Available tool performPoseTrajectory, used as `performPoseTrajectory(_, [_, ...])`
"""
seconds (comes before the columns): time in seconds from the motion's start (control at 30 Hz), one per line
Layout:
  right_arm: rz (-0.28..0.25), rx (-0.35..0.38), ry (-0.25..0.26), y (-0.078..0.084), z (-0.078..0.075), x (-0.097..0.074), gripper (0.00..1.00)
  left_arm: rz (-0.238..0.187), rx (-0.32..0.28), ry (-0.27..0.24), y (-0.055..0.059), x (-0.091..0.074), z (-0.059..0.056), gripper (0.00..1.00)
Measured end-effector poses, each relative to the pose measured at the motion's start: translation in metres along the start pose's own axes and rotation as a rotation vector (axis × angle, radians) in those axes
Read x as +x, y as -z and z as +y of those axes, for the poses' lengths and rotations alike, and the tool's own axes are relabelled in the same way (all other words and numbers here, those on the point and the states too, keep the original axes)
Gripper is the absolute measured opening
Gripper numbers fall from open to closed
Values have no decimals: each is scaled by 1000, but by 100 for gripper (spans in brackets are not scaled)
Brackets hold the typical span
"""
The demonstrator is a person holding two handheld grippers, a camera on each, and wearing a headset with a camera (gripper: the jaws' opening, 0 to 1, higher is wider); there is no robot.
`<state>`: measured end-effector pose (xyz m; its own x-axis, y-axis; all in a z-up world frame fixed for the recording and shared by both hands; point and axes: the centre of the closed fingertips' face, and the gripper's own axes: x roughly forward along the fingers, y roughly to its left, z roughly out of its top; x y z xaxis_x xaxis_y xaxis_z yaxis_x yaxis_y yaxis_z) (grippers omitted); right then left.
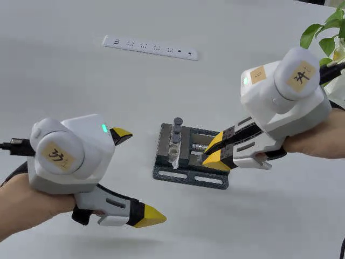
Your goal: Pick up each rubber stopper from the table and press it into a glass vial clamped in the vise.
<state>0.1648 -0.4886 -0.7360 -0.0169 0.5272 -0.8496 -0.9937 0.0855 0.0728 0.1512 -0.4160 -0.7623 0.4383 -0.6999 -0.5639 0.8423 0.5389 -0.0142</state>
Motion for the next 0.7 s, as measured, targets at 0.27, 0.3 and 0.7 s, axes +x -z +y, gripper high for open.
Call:
performPoseTrajectory(0.27, [50, -37, -23, -7, -10, 5, 5, -2, 0, -10, 2, 2, -1, 98])
performPoseTrajectory(0.3, [52, -39, -25, -8, -11, 5, 5, -3, -2, -11, 2, 2, -1, 98])
performPoseTrajectory(0.7, [107, -112, -46, -24, -22, 15, 5, -6, -24, -17, 8, 4, -4, 97])
